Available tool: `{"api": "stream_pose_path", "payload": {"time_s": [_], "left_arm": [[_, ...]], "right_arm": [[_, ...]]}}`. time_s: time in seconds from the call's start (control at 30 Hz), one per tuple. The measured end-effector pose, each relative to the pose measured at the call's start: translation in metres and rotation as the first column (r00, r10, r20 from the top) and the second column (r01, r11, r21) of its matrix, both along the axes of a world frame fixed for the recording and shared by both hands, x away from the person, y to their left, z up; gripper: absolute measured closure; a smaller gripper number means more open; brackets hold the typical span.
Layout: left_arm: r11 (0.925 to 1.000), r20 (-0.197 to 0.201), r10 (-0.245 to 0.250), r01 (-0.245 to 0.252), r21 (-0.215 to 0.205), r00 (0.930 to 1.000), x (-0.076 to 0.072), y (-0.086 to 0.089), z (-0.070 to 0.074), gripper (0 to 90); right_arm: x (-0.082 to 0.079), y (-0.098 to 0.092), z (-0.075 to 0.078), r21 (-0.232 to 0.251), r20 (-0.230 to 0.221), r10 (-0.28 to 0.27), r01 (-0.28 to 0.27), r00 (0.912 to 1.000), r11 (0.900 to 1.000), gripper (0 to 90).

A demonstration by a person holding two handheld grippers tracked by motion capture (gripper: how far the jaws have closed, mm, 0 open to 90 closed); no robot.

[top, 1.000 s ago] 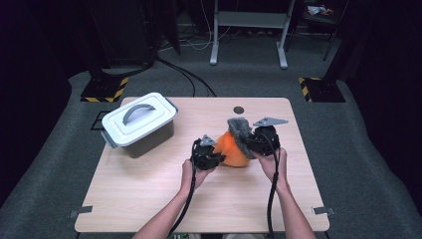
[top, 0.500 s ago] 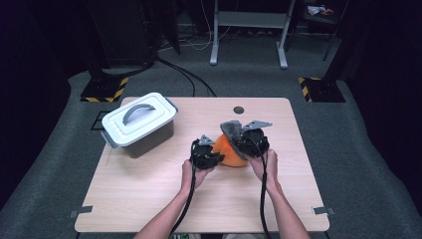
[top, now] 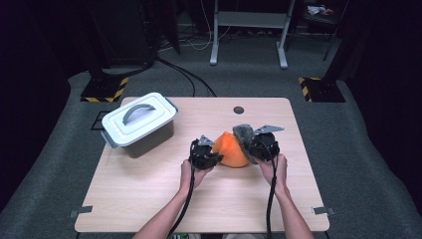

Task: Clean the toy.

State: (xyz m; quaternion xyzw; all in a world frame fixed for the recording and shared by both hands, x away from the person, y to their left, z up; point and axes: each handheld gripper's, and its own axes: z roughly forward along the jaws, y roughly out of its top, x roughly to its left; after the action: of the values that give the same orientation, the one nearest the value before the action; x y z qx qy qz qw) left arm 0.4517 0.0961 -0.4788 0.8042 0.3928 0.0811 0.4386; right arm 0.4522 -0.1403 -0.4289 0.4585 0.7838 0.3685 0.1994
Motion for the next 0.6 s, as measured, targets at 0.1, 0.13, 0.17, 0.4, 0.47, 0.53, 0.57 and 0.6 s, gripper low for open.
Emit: {"api": "stream_pose_path", "payload": {"time_s": [0.1,0.13,0.17,0.4,0.47,0.53,0.57,0.6], "left_arm": [[1.0000,0.000,0.000,0.000,-0.001,1.0000,0.000,0.000,0.000,82.0],[1.0000,0.001,0.000,0.000,-0.004,1.0000,0.000,0.000,-0.001,81.9],[1.0000,0.001,-0.002,0.002,0.000,1.0000,0.000,0.000,-0.001,81.9],[1.0000,-0.001,0.000,0.000,-0.002,1.0000,0.000,0.000,-0.001,81.8],[1.0000,-0.002,0.001,-0.001,-0.001,1.0000,0.000,0.000,-0.001,81.8],[1.0000,-0.003,0.001,-0.001,-0.002,1.0000,0.001,0.000,-0.001,81.8],[1.0000,-0.005,0.002,-0.002,-0.003,1.0000,0.000,0.000,-0.001,81.8],[1.0000,0.000,0.005,-0.005,-0.001,1.0000,0.000,0.000,-0.001,81.8]], "right_arm": [[0.001,-0.007,-0.008,-0.007,-0.005,-0.008,0.008,1.0000,1.000,75.8],[0.000,-0.009,-0.010,-0.006,-0.015,-0.015,0.015,0.9998,1.000,75.8],[0.000,-0.010,-0.012,-0.005,-0.019,-0.024,0.024,0.9995,1.000,75.8],[0.005,-0.023,-0.030,0.008,-0.055,-0.060,0.061,0.9966,0.998,75.7],[0.006,-0.025,-0.034,0.010,-0.073,-0.076,0.077,0.9944,0.997,75.7],[0.009,-0.027,-0.041,0.002,-0.089,-0.082,0.082,0.9926,0.997,75.7],[0.010,-0.027,-0.044,0.008,-0.114,-0.095,0.097,0.9889,0.995,75.7],[0.013,-0.029,-0.048,0.008,-0.115,-0.093,0.094,0.9890,0.996,75.7]]}}
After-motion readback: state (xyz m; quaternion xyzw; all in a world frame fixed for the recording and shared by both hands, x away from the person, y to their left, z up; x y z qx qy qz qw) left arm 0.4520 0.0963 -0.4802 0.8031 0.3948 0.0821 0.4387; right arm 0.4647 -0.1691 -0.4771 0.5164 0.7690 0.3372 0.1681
